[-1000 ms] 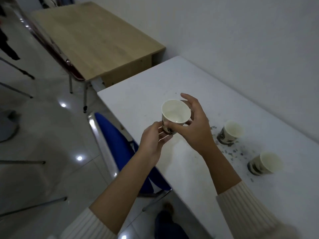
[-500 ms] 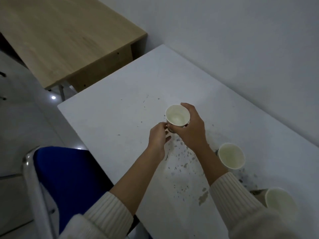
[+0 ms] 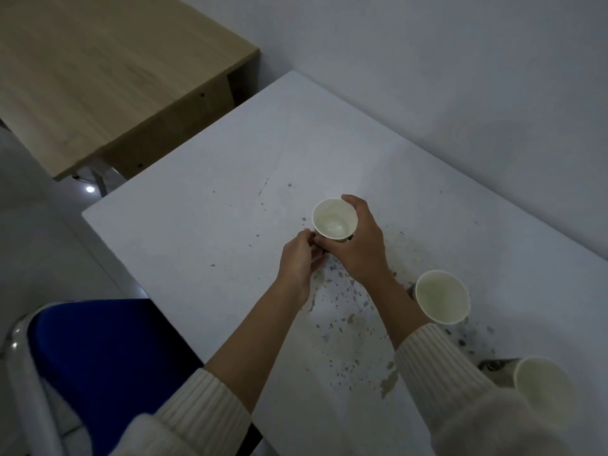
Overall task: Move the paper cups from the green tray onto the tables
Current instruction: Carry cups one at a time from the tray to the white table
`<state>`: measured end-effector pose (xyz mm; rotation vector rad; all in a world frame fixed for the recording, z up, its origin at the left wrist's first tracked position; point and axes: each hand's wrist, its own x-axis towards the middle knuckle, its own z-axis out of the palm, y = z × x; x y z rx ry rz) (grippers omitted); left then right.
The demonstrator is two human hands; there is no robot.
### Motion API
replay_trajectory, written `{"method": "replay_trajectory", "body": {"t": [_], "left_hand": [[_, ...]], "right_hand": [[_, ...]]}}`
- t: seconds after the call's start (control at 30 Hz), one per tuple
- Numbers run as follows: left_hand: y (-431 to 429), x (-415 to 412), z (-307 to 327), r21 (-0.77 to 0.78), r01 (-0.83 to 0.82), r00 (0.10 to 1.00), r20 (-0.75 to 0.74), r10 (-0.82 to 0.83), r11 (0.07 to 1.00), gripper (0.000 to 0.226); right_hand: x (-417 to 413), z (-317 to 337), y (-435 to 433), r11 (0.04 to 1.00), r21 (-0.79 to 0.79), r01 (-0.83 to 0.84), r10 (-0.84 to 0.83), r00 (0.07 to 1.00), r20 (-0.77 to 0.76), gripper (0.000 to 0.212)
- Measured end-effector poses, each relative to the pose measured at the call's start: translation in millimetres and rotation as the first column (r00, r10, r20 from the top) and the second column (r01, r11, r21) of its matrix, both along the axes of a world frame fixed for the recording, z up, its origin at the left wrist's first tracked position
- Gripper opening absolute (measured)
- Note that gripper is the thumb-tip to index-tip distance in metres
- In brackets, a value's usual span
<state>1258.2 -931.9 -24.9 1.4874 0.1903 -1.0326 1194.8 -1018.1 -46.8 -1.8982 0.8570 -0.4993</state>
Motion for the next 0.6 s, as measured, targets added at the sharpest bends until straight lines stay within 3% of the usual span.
{"method": "replay_trajectory", "body": {"t": [0.33,0.5,0.6], "left_hand": [[13.6,-0.1,4.5,-0.084,0.038,0.999,-0.035,-0.041,0.996,0.032],[28.2,1.5,13.3,-0.040,-0.004,0.998,-0.069,0.001,0.999,0.044],[38.4,-1.4,19.4,0.032,-0.033,0.998,-0.043,0.035,0.999,0.045]], "right_hand": [[0.2,4.1,6.7,1.000,-0.006,0.012,-0.012,1.000,-0.018,0.076],[-0.1,8.9,17.4,1.000,0.006,-0.001,0.001,0.999,-0.047,0.102],[-6.4,19.3,30.6,0.999,-0.029,0.027,-0.027,0.999,-0.016,0.101]]}}
